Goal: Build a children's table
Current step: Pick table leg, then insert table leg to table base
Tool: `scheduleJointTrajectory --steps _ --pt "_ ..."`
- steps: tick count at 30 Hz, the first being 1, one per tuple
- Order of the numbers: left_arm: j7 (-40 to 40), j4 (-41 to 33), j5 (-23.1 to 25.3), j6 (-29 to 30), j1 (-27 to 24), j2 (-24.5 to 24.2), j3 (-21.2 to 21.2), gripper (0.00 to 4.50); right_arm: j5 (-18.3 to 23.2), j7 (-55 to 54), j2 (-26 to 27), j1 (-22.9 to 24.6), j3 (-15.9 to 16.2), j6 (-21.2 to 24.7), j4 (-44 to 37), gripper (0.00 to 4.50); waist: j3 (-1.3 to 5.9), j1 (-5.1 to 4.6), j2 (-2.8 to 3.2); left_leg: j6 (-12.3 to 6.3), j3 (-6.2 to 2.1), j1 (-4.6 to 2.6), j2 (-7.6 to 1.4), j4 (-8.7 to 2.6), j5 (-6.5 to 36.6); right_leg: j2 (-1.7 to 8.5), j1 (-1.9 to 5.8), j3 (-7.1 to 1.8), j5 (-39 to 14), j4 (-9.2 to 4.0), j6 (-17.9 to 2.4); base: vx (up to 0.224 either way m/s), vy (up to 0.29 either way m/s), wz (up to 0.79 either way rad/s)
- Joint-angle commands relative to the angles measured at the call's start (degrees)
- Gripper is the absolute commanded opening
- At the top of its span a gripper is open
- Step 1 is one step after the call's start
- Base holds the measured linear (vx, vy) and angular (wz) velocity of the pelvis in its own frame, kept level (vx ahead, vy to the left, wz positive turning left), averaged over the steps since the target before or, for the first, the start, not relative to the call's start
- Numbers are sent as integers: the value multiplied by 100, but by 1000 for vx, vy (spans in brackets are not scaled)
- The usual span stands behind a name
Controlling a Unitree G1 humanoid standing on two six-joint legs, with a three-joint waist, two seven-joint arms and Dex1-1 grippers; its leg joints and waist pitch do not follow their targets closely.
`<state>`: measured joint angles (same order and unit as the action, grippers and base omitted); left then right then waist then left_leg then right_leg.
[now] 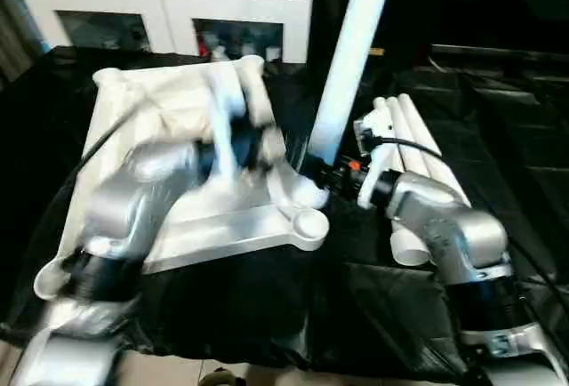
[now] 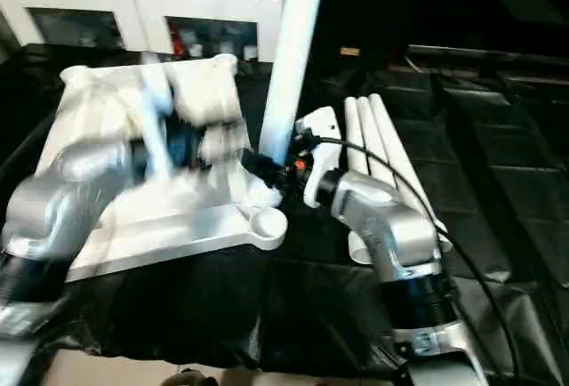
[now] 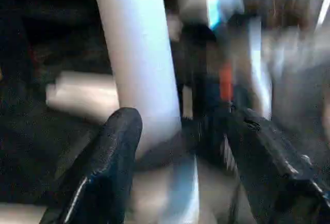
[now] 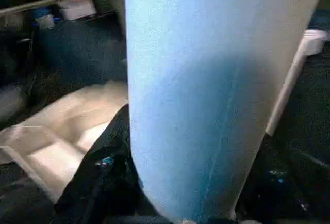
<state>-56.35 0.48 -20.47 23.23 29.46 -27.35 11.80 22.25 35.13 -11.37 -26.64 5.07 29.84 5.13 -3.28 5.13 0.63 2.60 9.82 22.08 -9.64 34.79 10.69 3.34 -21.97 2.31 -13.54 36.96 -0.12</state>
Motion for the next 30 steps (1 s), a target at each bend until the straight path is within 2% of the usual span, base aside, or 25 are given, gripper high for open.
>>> scheduleJointTrajectory --steps 1,3,4,7,8,10,11,16,17,18,27,28,30 --pt "-227 185 582 -299 -251 -285 457 304 -238 -95 13 87 83 -280 87 190 402 -2 36 170 -119 -112 -314 -421 517 455 262 -271 202 -398 -1064 0 0 0" --pt "-267 279 777 -384 -420 -418 651 304 -306 -129 30 146 126 -345 113 190 406 -17 28 183 -109 -121 -309 -425 522 450 254 -270 268 -375 -1102 0 0 0" --pt "-262 332 856 -439 -465 -444 702 304 -321 -139 37 158 135 -366 121 190 393 -17 46 196 -106 -132 -318 -432 613 447 235 -270 202 -386 -1148 0 0 0" --pt "-91 758 1205 -734 -544 -479 851 275 -369 -195 89 178 154 -496 181 190 370 -10 31 205 -101 -138 -326 -449 862 465 220 -285 -58 -422 -1188 0 0 0" --pt "-41 862 1258 -765 -539 -486 864 268 -365 -200 105 179 154 -507 191 190 372 -12 51 222 -108 -137 -330 -457 882 469 225 -283 -90 -414 -1178 0 0 0" --pt "-12 959 1311 -840 -530 -489 869 257 -374 -201 115 179 165 -540 207 190 383 -13 49 240 -112 -139 -330 -455 860 472 229 -283 -33 -408 -1169 0 0 0" --pt "42 1185 1375 -953 -499 -470 828 234 -429 -187 153 184 191 -647 251 190 385 -13 40 234 -112 -135 -328 -452 840 469 230 -282 0 -406 -1174 0 0 0" --pt "-128 1378 1362 -857 -496 -507 777 210 -534 -148 193 197 250 -805 318 190 401 -6 59 198 -112 -136 -328 -439 748 475 227 -278 266 -377 -1260 0 0 0" --pt "-138 1395 1372 -854 -500 -518 778 190 -546 -151 195 196 256 -832 331 190 401 -8 53 176 -113 -129 -324 -436 714 467 234 -276 333 -368 -1277 0 0 0" --pt "-139 1428 1395 -862 -504 -526 779 190 -554 -154 201 196 259 -858 348 190 400 -4 70 170 -114 -129 -322 -435 716 470 232 -276 342 -368 -1282 0 0 0" --pt "-272 1578 1361 -921 -501 -503 702 125 -609 55 207 220 379 -876 508 190 387 -10 70 184 -117 -138 -337 -451 915 482 231 -278 121 -391 -1335 0 0 0" --pt "-292 1585 1352 -911 -499 -504 693 104 -618 100 205 237 406 -883 543 190 389 -12 71 179 -117 -133 -336 -449 900 484 236 -279 137 -387 -1337 0 0 0" --pt "-317 1587 1338 -897 -496 -507 686 100 -647 128 204 250 432 -932 602 190 387 -13 69 180 -119 -135 -337 -453 903 483 233 -278 130 -389 -1340 0 0 0"
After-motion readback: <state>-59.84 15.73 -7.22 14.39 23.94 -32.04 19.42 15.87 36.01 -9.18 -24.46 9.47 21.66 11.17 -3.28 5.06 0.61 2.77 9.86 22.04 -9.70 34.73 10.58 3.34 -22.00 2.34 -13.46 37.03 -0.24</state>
